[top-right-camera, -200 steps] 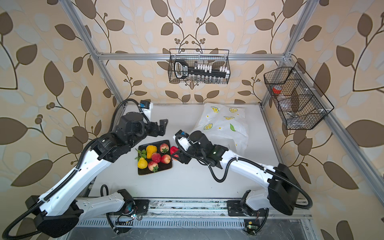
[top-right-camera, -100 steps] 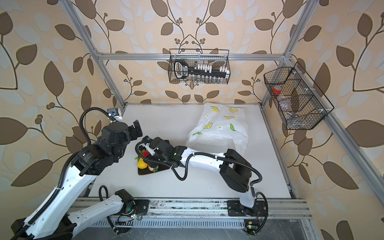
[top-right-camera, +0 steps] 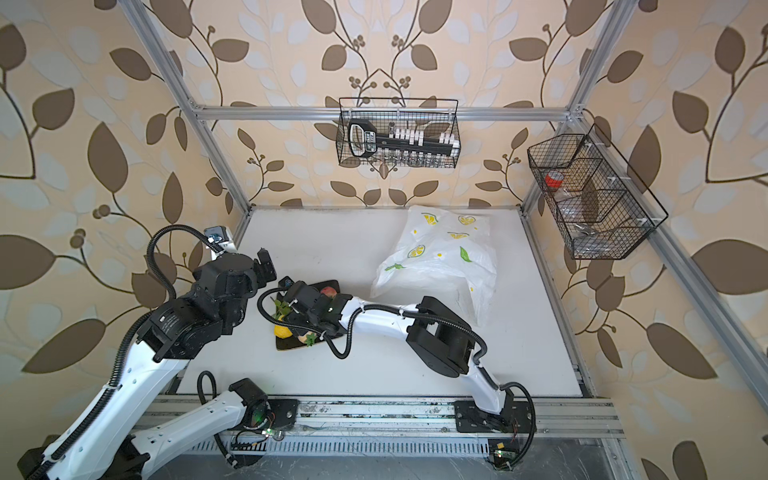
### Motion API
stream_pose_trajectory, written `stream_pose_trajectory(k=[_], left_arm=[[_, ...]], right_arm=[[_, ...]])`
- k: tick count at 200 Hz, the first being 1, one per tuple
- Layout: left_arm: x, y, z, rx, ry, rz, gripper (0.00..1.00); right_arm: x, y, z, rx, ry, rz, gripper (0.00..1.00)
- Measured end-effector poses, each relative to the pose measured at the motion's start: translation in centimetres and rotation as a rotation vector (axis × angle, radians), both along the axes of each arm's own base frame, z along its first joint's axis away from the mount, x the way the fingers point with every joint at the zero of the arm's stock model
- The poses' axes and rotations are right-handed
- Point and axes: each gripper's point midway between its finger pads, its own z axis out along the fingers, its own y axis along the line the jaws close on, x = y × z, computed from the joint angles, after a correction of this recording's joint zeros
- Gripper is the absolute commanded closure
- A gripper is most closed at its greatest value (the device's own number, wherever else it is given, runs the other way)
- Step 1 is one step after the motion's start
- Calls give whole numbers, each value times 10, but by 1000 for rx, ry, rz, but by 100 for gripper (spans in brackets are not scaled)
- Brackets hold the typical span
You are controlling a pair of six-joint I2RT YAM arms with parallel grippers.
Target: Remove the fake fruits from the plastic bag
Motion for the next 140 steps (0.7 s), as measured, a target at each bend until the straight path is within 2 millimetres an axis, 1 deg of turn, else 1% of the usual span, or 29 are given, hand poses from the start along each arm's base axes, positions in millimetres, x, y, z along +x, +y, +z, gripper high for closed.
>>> stream_pose_trajectory(k=[19, 37, 51, 72, 75, 89, 99, 103, 112, 115, 119, 122, 126, 129, 133, 136, 140], left_arm=[[2, -1, -8, 5, 18, 7, 1], [3, -2, -13, 12, 31, 8, 1], [4, -2, -14, 13, 35, 8, 1], [7, -4, -16, 10, 30, 7, 1], [7, -5, -16, 9, 30, 6, 1], [10, -8, -24, 5, 39, -6, 1], [11, -10, -30, 3, 48, -15, 1], [12, -12, -32, 2, 52, -19, 1], [13, -14, -39, -1, 63, -30, 1], [14, -15, -41, -1, 67, -34, 1], [15, -17, -44, -1, 72, -38, 1], [16, -18, -46, -2, 77, -41, 1], [16, -19, -50, -2, 84, -47, 1], [17, -20, -52, -2, 89, -51, 1], [18, -22, -56, -2, 96, -55, 1], [19, -23, -58, -2, 99, -58, 1], [21, -25, -61, -1, 106, -62, 1]], right_arm=[[0, 0, 1, 1, -3, -2, 26], [-2, -5, 14, 19, -9, -3, 25], [-7, -14, 37, 54, -22, -5, 25], [-19, -42, 85, 134, -61, -9, 25], [-21, -49, 95, 150, -73, -15, 25], [-28, -76, 127, 206, -116, -37, 25], [-32, -96, 143, 237, -145, -62, 25], [-33, -108, 150, 248, -162, -81, 25], [-35, -129, 157, 257, -186, -116, 25], [-34, -140, 160, 260, -199, -138, 24], [-34, -149, 161, 258, -207, -154, 25], [-32, -161, 162, 254, -219, -180, 24], [-31, -171, 161, 251, -228, -200, 24], [-27, -184, 162, 247, -240, -231, 24], [-25, -195, 160, 241, -248, -254, 24], [-21, -210, 160, 235, -260, -292, 24], [-17, -224, 158, 224, -270, -325, 24]])
